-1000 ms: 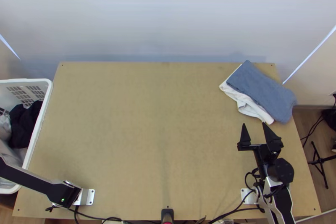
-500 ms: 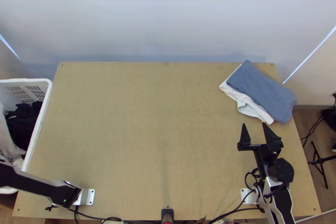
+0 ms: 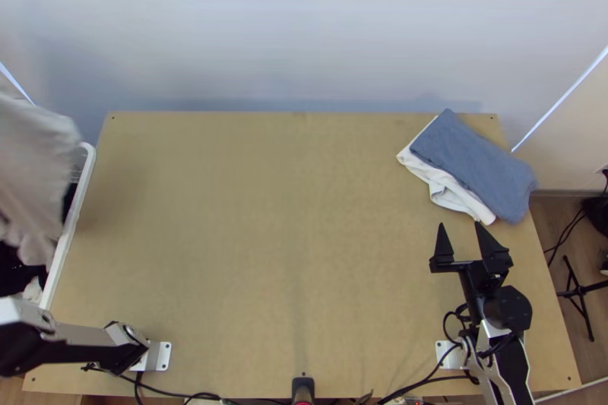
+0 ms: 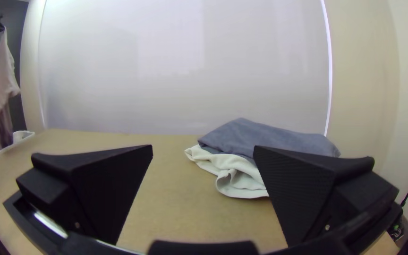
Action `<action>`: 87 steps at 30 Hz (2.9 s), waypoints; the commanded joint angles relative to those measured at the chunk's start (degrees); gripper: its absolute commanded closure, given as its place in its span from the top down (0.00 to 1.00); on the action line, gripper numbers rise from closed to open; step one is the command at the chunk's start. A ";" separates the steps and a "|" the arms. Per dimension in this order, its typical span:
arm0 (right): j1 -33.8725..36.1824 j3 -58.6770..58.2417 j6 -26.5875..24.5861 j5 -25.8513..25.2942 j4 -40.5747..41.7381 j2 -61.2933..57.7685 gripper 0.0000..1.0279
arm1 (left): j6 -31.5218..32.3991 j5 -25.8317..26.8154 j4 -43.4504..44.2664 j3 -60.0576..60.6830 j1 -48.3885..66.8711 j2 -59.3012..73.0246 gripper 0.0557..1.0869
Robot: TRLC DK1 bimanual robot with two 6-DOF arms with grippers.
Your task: Fold the t-shirt
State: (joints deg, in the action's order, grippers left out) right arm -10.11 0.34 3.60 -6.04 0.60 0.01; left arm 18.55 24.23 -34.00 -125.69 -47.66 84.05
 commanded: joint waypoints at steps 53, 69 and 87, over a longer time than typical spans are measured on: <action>-0.09 0.01 0.01 -0.02 0.01 -0.01 0.96 | -7.56 -39.43 34.35 21.71 84.84 -6.44 0.03; 0.00 0.01 0.01 -0.02 0.01 -0.01 0.96 | 1.67 -1.55 42.08 57.57 12.50 -15.76 0.03; 0.00 0.01 0.01 -0.02 0.01 -0.01 0.96 | -17.23 6.80 26.09 79.55 -1.56 -19.63 0.04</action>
State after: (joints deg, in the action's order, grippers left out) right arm -10.17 0.34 3.60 -6.07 0.60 0.01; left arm 9.21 29.63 4.40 -50.85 -46.46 66.19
